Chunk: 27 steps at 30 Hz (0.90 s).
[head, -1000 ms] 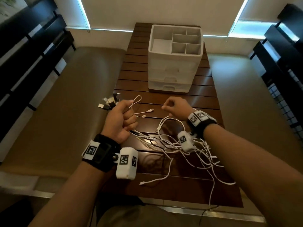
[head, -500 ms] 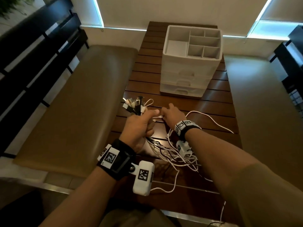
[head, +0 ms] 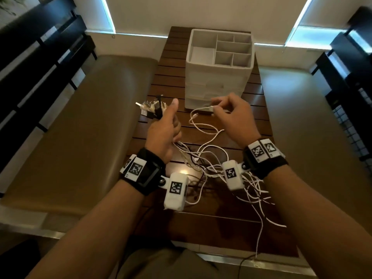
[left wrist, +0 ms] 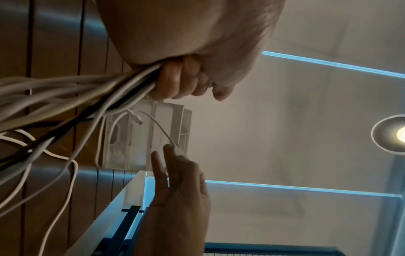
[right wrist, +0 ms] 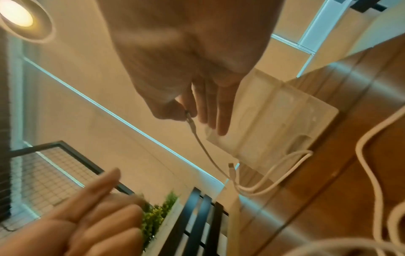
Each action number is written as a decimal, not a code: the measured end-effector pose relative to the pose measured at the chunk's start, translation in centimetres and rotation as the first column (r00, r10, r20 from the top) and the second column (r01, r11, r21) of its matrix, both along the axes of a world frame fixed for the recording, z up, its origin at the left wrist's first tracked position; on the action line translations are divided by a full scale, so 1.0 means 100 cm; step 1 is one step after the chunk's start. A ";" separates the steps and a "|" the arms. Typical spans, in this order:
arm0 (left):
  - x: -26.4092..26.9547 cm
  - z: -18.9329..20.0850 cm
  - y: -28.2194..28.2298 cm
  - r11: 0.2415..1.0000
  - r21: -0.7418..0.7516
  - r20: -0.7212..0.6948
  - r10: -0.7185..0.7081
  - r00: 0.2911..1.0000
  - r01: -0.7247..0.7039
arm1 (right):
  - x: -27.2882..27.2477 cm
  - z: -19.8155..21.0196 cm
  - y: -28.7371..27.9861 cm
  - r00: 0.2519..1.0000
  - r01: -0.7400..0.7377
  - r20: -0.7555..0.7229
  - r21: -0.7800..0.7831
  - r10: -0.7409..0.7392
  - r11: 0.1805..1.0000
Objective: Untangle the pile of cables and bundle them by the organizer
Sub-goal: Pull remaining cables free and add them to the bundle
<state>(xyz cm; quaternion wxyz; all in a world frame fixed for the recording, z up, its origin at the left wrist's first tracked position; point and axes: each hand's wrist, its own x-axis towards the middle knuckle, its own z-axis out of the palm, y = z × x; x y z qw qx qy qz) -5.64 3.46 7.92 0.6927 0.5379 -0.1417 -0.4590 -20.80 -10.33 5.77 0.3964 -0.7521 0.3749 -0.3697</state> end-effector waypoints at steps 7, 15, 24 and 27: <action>-0.024 0.015 0.008 0.998 -0.034 0.064 -0.051 0.997 0.053 | -0.029 0.061 0.033 0.963 -0.234 -0.152 -0.053 0.224 0.971; -0.044 0.017 0.023 0.978 -0.046 0.119 -0.197 0.973 0.203 | -0.009 0.062 0.073 0.962 -0.274 -0.043 -0.068 0.271 0.959; -0.038 0.009 0.032 0.917 -0.113 0.169 -0.361 0.917 0.382 | 0.000 0.054 0.090 0.974 -0.206 0.106 0.034 0.201 0.978; -0.036 0.021 0.031 0.925 -0.125 0.207 -0.329 0.921 0.359 | -0.004 0.045 0.097 0.957 -0.218 0.245 0.254 0.155 0.942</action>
